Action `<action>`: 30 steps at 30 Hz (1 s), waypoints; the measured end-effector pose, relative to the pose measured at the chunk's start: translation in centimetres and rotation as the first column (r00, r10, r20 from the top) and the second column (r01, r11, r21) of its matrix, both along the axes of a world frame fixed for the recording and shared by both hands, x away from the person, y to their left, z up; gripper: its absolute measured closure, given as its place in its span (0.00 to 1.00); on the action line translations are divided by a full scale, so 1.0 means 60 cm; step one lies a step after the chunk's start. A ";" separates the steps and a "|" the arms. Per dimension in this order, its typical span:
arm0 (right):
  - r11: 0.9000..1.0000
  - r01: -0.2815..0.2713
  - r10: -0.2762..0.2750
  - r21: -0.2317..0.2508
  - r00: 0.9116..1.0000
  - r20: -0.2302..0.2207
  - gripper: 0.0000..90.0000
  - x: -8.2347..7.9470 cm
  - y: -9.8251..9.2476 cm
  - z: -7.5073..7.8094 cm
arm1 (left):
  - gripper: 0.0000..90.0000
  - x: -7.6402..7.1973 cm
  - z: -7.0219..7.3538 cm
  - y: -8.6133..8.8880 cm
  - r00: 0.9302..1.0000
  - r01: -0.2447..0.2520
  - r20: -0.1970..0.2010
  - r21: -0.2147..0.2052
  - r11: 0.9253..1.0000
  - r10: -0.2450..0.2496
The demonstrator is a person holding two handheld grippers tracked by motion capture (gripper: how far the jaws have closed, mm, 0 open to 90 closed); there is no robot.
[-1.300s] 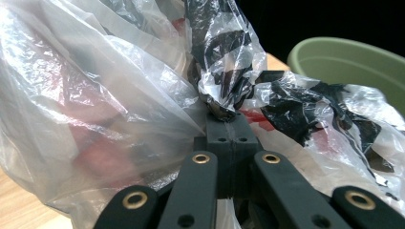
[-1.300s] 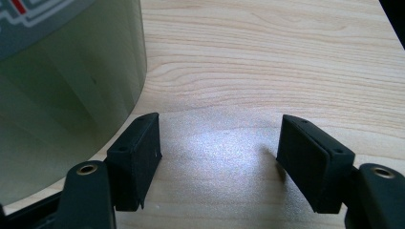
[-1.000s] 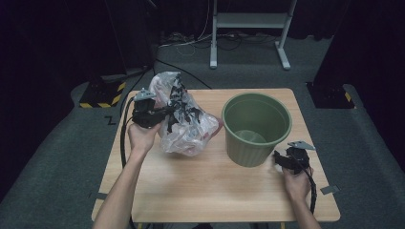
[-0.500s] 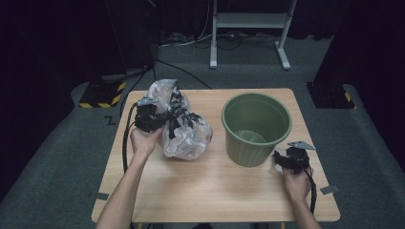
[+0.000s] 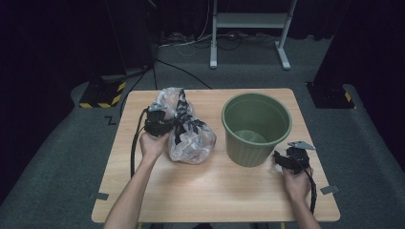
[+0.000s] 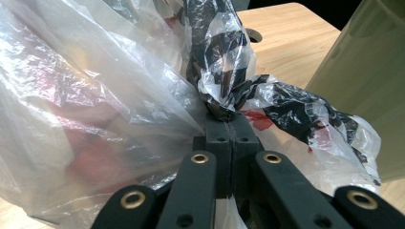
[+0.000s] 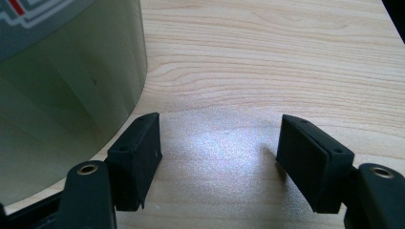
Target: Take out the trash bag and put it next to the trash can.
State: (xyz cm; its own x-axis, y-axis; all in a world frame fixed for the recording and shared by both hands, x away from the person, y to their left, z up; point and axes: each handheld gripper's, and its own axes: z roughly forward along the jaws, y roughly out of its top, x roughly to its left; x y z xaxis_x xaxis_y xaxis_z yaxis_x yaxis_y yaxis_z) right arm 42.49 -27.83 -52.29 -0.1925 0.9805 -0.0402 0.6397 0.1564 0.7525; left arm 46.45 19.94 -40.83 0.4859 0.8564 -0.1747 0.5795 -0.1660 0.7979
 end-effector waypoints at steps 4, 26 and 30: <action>1.000 0.000 0.000 0.000 1.000 0.000 0.35 0.000 0.000 0.000 | 0.98 0.003 -0.010 -0.008 1.000 0.001 0.000 0.017 1.000 -0.001; 1.000 -0.004 0.004 0.005 1.000 -0.001 0.35 0.000 0.000 0.000 | 0.39 -0.084 -0.109 0.026 0.987 -0.144 0.082 0.059 0.988 0.139; 1.000 -0.004 0.004 0.004 1.000 -0.001 0.35 0.000 0.000 0.000 | 0.39 -0.092 -0.151 0.031 0.984 -0.173 0.066 0.091 0.981 0.167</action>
State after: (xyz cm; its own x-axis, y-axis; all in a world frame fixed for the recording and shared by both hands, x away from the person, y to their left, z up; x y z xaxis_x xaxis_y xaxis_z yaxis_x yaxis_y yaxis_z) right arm 42.48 -27.84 -52.29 -0.1961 0.9799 -0.0358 0.6397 0.1555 0.7527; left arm 40.91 21.77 -49.91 0.3385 0.9388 -0.0633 0.5593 -0.1467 0.8159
